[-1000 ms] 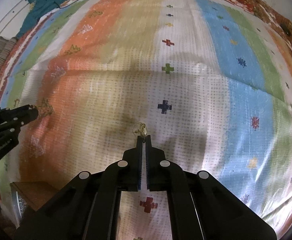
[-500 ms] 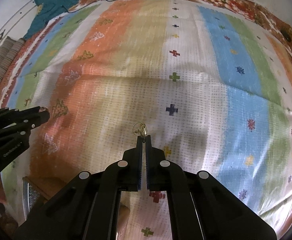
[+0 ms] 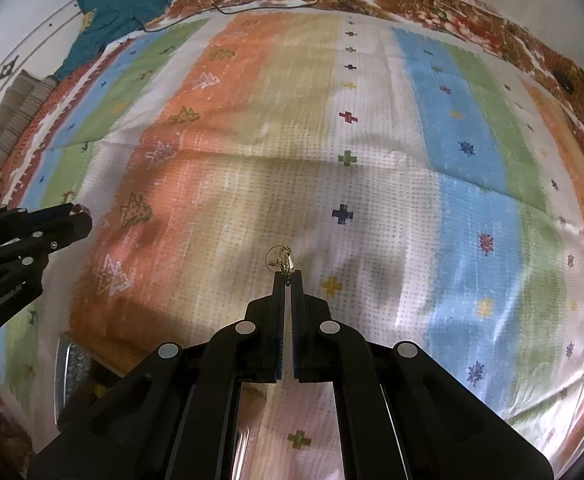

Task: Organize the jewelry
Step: 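Carry ring and charm over the silver tin and open both grippers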

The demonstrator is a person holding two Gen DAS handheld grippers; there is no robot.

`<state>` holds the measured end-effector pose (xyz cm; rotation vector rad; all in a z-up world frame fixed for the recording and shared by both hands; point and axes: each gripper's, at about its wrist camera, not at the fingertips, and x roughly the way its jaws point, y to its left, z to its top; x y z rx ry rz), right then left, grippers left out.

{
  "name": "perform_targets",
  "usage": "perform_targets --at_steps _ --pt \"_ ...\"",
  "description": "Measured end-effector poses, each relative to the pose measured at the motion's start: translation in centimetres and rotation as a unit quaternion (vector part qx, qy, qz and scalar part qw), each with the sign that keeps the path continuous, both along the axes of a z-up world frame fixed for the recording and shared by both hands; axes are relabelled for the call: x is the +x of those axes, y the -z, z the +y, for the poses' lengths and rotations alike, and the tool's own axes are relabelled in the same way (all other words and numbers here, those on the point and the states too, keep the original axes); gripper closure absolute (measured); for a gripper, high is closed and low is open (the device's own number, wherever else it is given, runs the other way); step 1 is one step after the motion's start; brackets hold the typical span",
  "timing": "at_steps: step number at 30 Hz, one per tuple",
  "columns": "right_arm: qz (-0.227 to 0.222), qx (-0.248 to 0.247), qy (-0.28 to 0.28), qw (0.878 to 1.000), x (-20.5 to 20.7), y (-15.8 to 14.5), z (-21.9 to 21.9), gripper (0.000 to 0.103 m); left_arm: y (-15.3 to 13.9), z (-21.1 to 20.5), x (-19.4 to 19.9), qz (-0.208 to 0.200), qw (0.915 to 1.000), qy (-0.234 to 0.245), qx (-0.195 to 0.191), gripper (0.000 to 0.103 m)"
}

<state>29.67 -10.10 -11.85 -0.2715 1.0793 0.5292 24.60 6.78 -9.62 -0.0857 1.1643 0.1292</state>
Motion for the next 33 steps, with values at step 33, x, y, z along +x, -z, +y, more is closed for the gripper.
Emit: perform_targets --at_steps 33 --pt "-0.052 0.032 -0.033 0.998 -5.9 -4.6 -0.7 0.099 -6.0 -3.3 -5.9 -0.071 0.9968 0.025 -0.028 0.084"
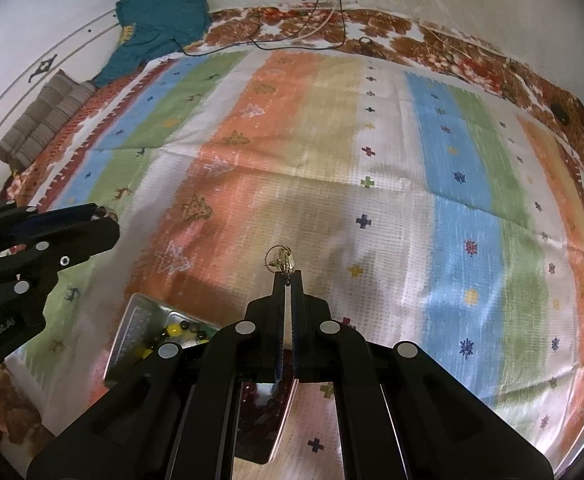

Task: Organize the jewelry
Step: 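Carry ring and charm over the silver tin and open both grippers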

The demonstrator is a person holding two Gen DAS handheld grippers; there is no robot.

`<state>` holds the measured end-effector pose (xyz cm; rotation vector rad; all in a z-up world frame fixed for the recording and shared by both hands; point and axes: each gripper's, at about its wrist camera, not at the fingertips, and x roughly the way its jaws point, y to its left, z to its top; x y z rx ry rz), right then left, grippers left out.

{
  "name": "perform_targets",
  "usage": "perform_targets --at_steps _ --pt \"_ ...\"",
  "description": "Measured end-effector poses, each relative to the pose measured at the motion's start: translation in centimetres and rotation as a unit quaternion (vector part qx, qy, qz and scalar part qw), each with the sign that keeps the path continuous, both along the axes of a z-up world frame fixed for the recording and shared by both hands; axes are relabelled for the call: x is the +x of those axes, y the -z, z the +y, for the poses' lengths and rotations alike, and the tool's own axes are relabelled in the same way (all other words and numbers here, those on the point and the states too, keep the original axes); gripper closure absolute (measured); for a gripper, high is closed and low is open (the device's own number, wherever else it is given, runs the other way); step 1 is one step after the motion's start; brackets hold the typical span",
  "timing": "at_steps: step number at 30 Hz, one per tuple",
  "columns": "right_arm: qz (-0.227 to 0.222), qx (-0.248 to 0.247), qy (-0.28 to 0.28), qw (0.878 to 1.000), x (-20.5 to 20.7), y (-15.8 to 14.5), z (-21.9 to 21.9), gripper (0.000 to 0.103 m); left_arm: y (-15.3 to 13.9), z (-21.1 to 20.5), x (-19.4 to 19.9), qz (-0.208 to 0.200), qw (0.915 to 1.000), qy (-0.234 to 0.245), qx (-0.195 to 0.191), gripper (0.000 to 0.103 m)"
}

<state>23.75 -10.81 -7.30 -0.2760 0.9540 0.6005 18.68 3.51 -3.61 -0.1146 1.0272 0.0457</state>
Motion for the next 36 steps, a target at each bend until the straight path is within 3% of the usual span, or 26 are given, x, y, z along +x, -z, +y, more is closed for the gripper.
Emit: perform_targets --at_steps 20,36 --pt "-0.025 -0.003 -0.021 0.999 -3.6 -0.9 -0.2 0.099 -1.7 -1.1 -2.8 -0.024 0.9997 0.008 -0.004 0.084" --pt "-0.003 0.017 -0.031 0.999 -5.9 -0.9 -1.3 0.099 -1.9 -2.1 -5.1 -0.027 0.9992 0.017 -0.023 0.084"
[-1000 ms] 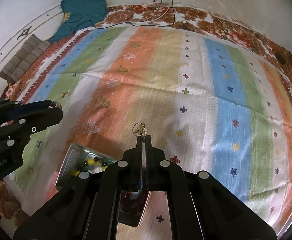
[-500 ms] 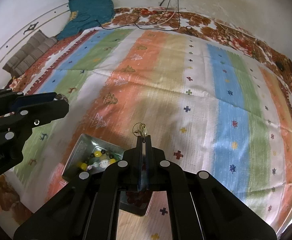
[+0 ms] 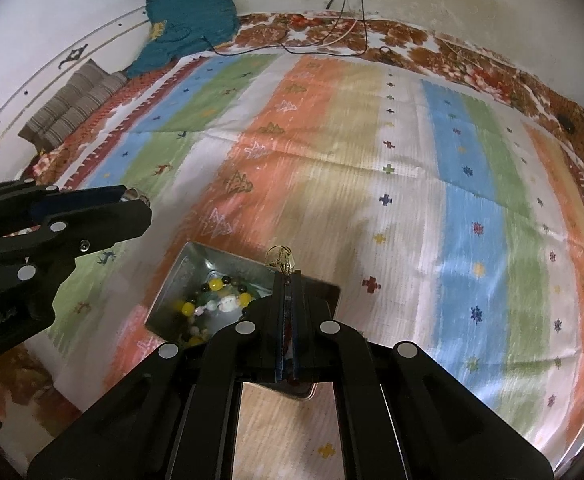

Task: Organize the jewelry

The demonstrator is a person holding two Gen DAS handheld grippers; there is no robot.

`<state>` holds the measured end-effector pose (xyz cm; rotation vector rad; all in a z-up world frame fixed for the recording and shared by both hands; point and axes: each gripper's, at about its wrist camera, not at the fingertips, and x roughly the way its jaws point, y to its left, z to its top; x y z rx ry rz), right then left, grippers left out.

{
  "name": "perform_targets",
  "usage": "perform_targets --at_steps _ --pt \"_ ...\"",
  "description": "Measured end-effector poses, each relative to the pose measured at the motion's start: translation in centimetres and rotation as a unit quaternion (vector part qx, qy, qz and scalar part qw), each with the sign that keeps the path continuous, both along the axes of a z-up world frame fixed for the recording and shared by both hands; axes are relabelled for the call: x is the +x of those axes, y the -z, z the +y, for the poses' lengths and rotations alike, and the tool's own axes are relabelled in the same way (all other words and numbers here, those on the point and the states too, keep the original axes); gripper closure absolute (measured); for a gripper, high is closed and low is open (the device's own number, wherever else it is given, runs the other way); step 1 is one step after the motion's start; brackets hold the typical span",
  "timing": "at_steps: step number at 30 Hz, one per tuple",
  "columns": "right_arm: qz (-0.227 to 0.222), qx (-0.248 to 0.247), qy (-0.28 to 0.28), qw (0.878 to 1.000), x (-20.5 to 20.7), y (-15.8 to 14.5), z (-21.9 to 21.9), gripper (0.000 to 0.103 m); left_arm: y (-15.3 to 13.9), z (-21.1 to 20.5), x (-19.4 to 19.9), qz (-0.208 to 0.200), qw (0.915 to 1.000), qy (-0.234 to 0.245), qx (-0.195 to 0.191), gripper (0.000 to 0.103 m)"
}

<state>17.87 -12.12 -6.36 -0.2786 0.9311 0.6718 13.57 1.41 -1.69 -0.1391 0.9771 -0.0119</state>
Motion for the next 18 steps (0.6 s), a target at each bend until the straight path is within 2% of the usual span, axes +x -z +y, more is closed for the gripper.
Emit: perform_targets --at_steps 4,5,6,11,12,15,18 --pt "0.007 0.004 -0.005 1.000 -0.2 0.0 0.2 0.099 -0.1 -0.5 -0.1 -0.003 1.0000 0.004 -0.008 0.083" --pt "0.010 0.003 -0.005 1.000 -0.2 0.1 0.2 0.099 -0.1 -0.5 -0.1 -0.003 1.0000 0.002 -0.008 0.077" --pt "0.011 0.001 -0.004 1.000 -0.2 0.2 0.3 0.099 0.0 -0.4 0.0 -0.003 1.0000 -0.003 -0.008 0.076" --pt "0.017 -0.008 0.006 1.000 0.2 0.4 -0.1 0.099 -0.1 -0.3 -0.2 -0.001 0.9999 -0.013 0.001 0.076" --pt "0.018 -0.008 0.009 1.000 0.2 0.4 -0.3 0.097 -0.1 -0.1 -0.3 0.000 0.9999 -0.016 0.001 0.076" --pt "0.016 -0.003 0.014 1.000 0.1 0.3 -0.7 0.064 -0.4 0.3 -0.9 -0.001 0.9997 -0.023 -0.007 0.073" --pt "0.014 0.000 0.014 1.000 -0.1 0.1 -0.8 0.064 -0.7 0.6 -1.6 -0.008 0.9996 -0.025 -0.010 0.071"
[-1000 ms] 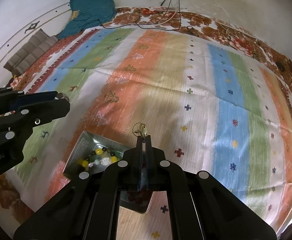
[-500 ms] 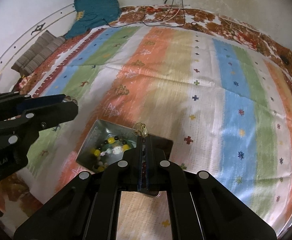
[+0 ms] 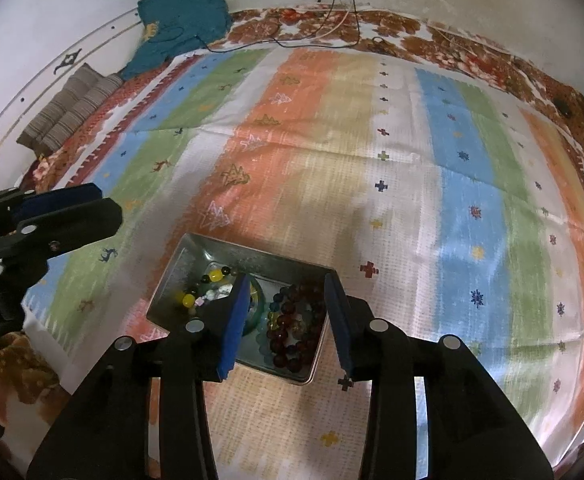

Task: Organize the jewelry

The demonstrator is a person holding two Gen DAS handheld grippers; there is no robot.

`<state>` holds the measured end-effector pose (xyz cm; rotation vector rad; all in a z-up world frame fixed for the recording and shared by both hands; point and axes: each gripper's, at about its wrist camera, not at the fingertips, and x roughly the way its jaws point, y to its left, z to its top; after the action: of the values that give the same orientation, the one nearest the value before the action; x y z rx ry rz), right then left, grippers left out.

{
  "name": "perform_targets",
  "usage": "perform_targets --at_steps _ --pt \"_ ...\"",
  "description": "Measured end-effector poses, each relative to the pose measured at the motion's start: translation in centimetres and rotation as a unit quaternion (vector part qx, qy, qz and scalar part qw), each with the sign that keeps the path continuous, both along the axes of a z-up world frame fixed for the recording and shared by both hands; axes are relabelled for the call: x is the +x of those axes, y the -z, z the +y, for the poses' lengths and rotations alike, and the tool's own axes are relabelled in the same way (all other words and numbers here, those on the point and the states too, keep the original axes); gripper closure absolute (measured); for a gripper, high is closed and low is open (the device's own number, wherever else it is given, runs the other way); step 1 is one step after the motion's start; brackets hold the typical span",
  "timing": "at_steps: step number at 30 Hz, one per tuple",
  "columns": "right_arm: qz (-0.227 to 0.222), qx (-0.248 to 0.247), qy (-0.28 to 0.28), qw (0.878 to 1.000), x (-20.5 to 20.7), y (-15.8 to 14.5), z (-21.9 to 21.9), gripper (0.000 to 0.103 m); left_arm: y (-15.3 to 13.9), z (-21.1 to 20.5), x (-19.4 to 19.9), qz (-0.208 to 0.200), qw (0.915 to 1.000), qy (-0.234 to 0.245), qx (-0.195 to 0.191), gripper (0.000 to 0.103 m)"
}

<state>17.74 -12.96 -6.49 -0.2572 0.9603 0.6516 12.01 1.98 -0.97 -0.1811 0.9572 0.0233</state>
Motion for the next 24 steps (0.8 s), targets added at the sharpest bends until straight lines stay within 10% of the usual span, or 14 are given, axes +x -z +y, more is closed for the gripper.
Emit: perform_targets --at_steps 24 --pt "-0.034 0.011 0.014 0.999 -3.8 -1.6 -3.2 0.033 -0.5 -0.7 -5.1 -0.023 0.9995 0.019 0.006 0.036"
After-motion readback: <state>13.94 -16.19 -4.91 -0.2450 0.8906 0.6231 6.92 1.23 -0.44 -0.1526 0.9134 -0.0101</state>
